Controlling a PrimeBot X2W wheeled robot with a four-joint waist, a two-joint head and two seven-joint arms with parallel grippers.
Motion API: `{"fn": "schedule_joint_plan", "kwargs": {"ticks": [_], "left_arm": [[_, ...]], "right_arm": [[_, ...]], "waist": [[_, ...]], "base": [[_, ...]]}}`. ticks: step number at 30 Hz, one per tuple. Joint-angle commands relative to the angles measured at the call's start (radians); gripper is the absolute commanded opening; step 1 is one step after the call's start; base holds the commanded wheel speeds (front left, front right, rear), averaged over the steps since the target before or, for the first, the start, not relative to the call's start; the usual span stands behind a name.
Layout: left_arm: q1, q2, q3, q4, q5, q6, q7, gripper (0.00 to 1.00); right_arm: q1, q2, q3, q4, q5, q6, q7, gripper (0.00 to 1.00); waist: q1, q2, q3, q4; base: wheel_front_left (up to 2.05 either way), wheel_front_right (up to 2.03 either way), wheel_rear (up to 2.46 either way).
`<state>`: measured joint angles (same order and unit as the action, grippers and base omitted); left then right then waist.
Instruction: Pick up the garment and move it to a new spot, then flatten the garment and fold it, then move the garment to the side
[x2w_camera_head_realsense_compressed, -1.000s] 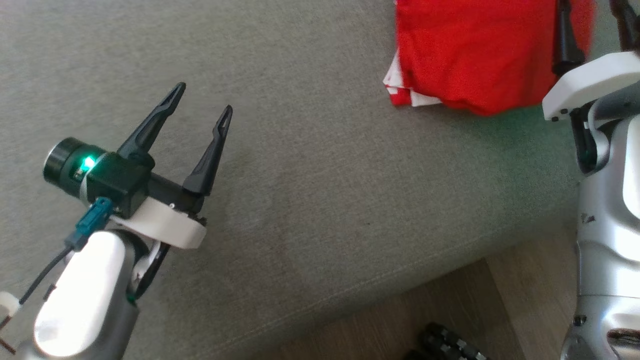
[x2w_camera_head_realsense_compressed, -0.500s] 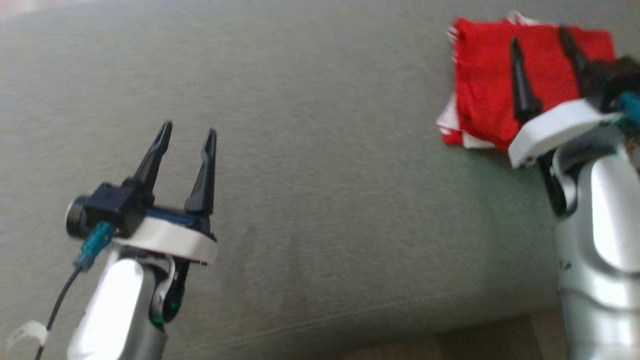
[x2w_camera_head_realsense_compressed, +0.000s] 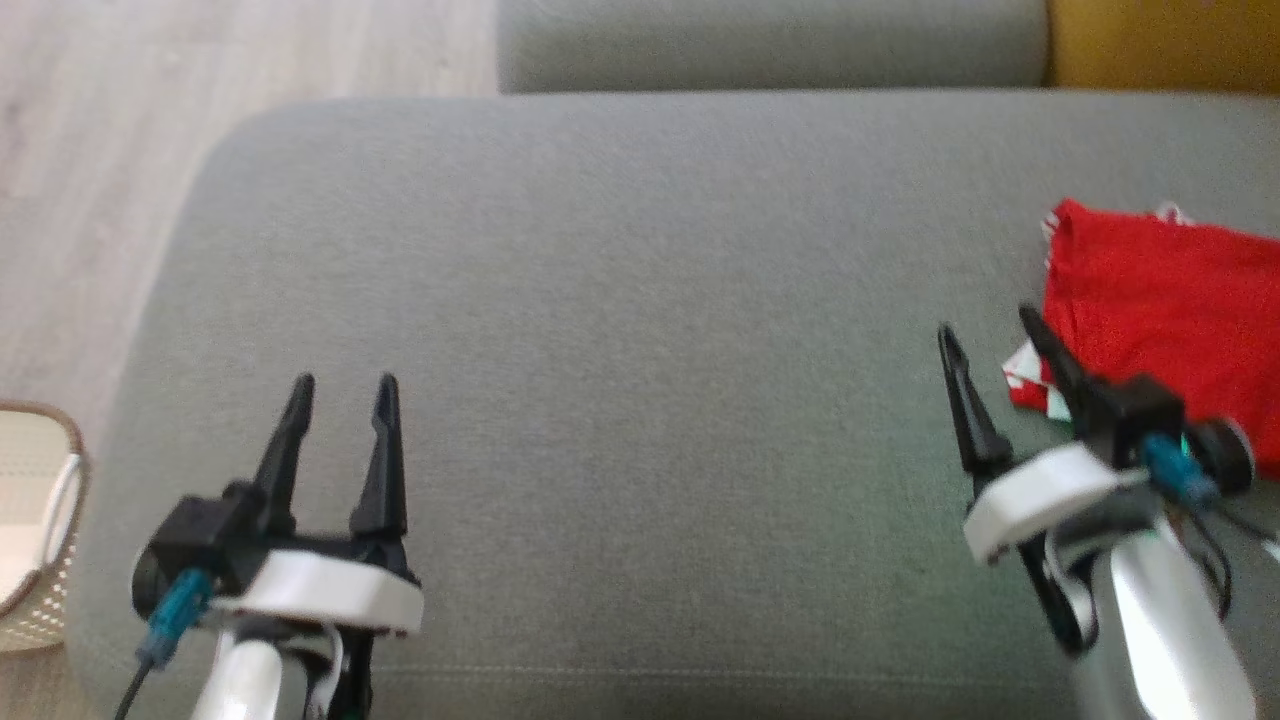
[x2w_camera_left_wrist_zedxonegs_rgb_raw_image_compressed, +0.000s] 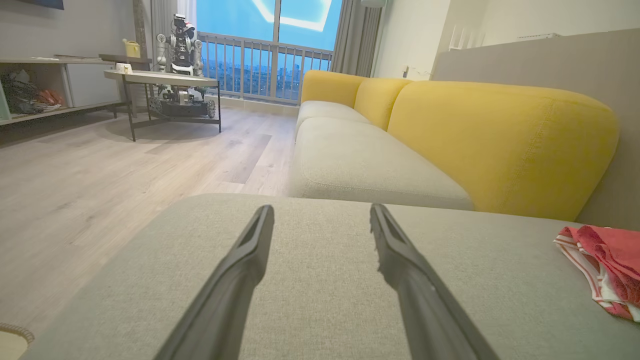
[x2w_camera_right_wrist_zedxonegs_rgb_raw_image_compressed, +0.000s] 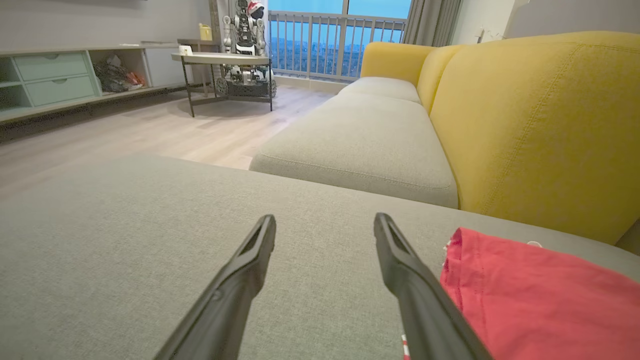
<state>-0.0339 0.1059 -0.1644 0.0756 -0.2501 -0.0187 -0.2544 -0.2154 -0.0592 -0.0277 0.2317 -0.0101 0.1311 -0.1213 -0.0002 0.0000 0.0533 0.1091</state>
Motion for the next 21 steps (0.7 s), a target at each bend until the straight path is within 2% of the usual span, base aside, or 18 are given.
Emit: {"fn": "schedule_joint_plan", "kwargs": {"ticks": [1,5,11,17,21], "left_arm": [[-0.025,-0.002,0.041,-0.040,0.007,-0.012,-0.007,1.00],[0.028,-0.021,0.068,-0.047,0.014,-0.054,-0.007,1.00],[0.081,-0.043,0.116,-0.009,0.010,-0.083,-0.007,1.00],[0.107,-0.054,0.198,-0.025,-0.001,-0.081,-0.007,1.00],[0.116,-0.055,0.203,-0.018,-0.031,-0.082,-0.007,1.00]], "right_arm": [[-0.009,0.007,0.016,-0.037,0.008,0.000,-0.018,1.00],[0.067,0.008,0.007,-0.045,0.063,0.000,-0.069,1.00],[0.132,0.009,-0.009,-0.085,0.094,0.000,-0.126,1.00],[0.159,0.009,-0.053,-0.139,0.130,0.000,-0.140,1.00],[0.173,0.009,-0.075,-0.169,0.155,0.000,-0.140,1.00]], "waist": [[0.0002,0.0000,-0.039,0.036],[0.0002,0.0000,-0.066,0.046],[0.0002,0.0000,-0.087,0.036],[0.0002,0.0000,-0.096,0.021],[0.0002,0.0000,-0.097,0.013]], "base": [[0.00,0.00,0.00],[0.00,0.00,0.00],[0.00,0.00,0.00],[0.00,0.00,0.00],[0.00,0.00,0.00]]}}
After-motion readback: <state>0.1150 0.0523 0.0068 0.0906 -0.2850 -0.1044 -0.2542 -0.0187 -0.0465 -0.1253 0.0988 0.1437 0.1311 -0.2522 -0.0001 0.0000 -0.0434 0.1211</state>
